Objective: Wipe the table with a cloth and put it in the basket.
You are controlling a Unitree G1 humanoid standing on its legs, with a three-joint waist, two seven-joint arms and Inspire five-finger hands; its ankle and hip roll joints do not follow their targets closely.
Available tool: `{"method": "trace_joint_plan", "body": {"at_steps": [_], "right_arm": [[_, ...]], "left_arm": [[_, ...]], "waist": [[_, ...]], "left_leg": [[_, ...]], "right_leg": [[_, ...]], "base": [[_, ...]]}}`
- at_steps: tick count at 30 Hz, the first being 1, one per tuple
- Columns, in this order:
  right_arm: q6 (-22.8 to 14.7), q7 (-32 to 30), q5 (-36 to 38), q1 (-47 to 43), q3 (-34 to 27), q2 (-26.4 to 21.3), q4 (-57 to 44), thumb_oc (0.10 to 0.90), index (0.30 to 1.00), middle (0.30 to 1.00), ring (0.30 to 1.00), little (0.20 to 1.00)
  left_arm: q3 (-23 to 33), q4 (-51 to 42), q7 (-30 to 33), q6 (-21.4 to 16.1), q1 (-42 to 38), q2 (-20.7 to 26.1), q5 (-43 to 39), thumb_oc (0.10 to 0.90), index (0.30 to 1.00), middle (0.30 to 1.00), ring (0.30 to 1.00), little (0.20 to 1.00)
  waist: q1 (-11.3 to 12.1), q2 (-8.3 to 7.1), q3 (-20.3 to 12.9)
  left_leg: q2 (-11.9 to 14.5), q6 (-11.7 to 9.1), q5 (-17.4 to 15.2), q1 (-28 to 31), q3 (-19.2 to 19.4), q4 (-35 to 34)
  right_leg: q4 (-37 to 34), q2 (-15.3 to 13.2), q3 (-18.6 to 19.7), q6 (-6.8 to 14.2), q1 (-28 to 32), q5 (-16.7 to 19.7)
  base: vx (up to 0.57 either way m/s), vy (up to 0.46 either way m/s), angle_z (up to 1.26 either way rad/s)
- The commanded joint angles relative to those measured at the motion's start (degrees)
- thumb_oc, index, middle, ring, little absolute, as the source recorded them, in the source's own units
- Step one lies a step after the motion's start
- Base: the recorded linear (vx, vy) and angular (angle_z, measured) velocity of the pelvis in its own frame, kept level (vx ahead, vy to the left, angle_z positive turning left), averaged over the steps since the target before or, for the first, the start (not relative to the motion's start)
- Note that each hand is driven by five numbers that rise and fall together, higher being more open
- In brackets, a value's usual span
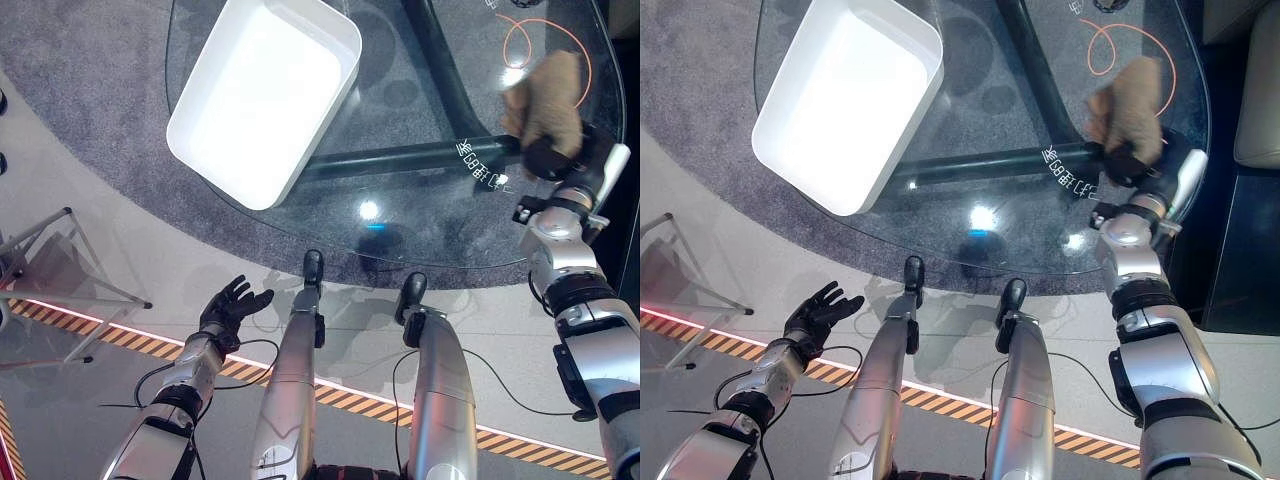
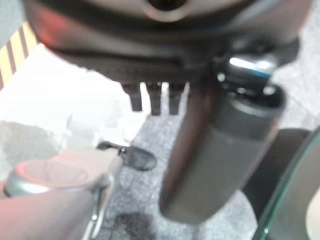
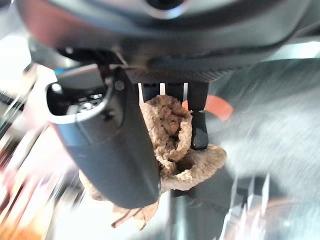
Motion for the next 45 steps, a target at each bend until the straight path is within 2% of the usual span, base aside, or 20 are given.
{"method": "trace_joint_plan", "body": {"at_steps": [1, 10, 16, 19, 23, 36, 40, 45], "right_arm": [[-1.3, 4.7, -4.6, -3.1, 2.5, -3.9, -5.8, 0.1, 0.3, 0.3, 0.3, 0.2], [3.1, 14.2, -8.1, -2.9, 7.4, -3.4, -10.0, 0.1, 0.3, 0.3, 0.3, 0.2], [4.9, 26.3, -8.4, -3.1, 11.0, -3.2, -15.4, 0.1, 0.3, 0.3, 0.3, 0.2], [5.5, 29.8, -8.5, -3.0, 11.9, -3.0, -17.2, 0.1, 0.3, 0.3, 0.3, 0.2], [7.4, 40.4, -8.7, -2.7, 15.1, -2.8, -23.5, 0.1, 0.3, 0.3, 0.3, 0.2], [10.5, 47.1, -9.6, -1.6, 17.2, -2.1, -30.2, 0.1, 0.3, 0.3, 0.3, 0.2], [11.3, 46.9, -10.1, -1.1, 17.3, -2.2, -30.8, 0.1, 0.3, 0.3, 0.3, 0.2], [10.7, 45.0, -9.6, -0.9, 16.4, -2.3, -29.8, 0.1, 0.3, 0.3, 0.3, 0.2]], "left_arm": [[2.4, 1.2, 0.9, -1.1, 2.3, 1.7, -0.3, 0.8, 0.9, 0.9, 0.9, 0.9], [2.5, 0.2, 0.4, -1.5, 3.3, 1.2, 0.0, 0.8, 0.9, 0.9, 0.9, 0.9], [2.6, -1.0, 1.0, -1.3, 3.9, 1.0, 0.8, 0.8, 0.9, 0.9, 0.9, 0.9], [2.9, -1.2, 0.9, -1.3, 4.2, 1.0, 1.2, 0.8, 0.9, 0.9, 0.9, 0.9], [3.4, -1.7, 0.5, -0.6, 4.5, 1.5, 1.7, 0.8, 0.9, 0.9, 0.9, 0.9], [3.7, -2.3, 1.1, -0.7, 4.9, 1.2, 2.0, 0.8, 0.9, 0.9, 0.9, 0.9], [3.9, -2.2, 1.3, -0.7, 4.7, 1.3, 1.8, 0.8, 0.9, 0.9, 0.9, 0.9], [4.2, -1.7, 2.2, -1.7, 4.5, 1.2, 0.7, 0.8, 0.9, 0.9, 0.9, 0.9]], "waist": [[0.3, 0.03, -1.5], [0.4, 0.15, -1.5], [0.5, -0.09, -1.5], [0.5, -0.18, -1.5], [0.7, -0.47, -1.5], [0.7, -0.74, -1.5], [0.6, -0.86, -1.5], [0.6, -0.89, -1.5]], "left_leg": [[-3.0, 4.4, -7.2, 3.5, 2.7, 6.5], [-2.9, 4.2, -6.8, 3.9, 3.3, 6.2], [-2.8, 4.0, -6.3, 4.2, 3.4, 6.1], [-2.8, 3.9, -6.1, 4.4, 3.5, 5.9], [-2.8, 3.7, -5.3, 4.8, 3.6, 5.2], [-2.8, 3.6, -4.6, 4.8, 3.6, 4.7], [-2.8, 3.5, -4.5, 4.9, 3.7, 4.6], [-2.8, 3.6, -4.5, 4.8, 3.6, 4.8]], "right_leg": [[-5.8, 3.2, 0.9, 1.5, 2.9, 5.3], [-6.0, 3.0, 0.8, 1.1, 3.3, 5.2], [-6.0, 2.9, 0.7, 0.9, 3.7, 5.2], [-6.1, 2.9, 0.6, 0.9, 3.8, 5.2], [-6.4, 2.8, 0.2, 0.8, 4.2, 5.4], [-6.8, 3.0, 0.2, 0.8, 4.2, 5.7], [-6.9, 3.0, 0.2, 0.9, 4.3, 5.8], [-6.7, 2.9, 0.1, 0.8, 4.3, 5.8]], "base": [[0.0, 0.0, 0.0], [0.0, 0.0, 0.0], [0.0, 0.0, 0.0], [0.0, 0.0, 0.0], [0.0, 0.0, 0.0], [0.0, 0.0, 0.0], [0.0, 0.0, 0.0], [0.0, 0.0, 0.0]]}}
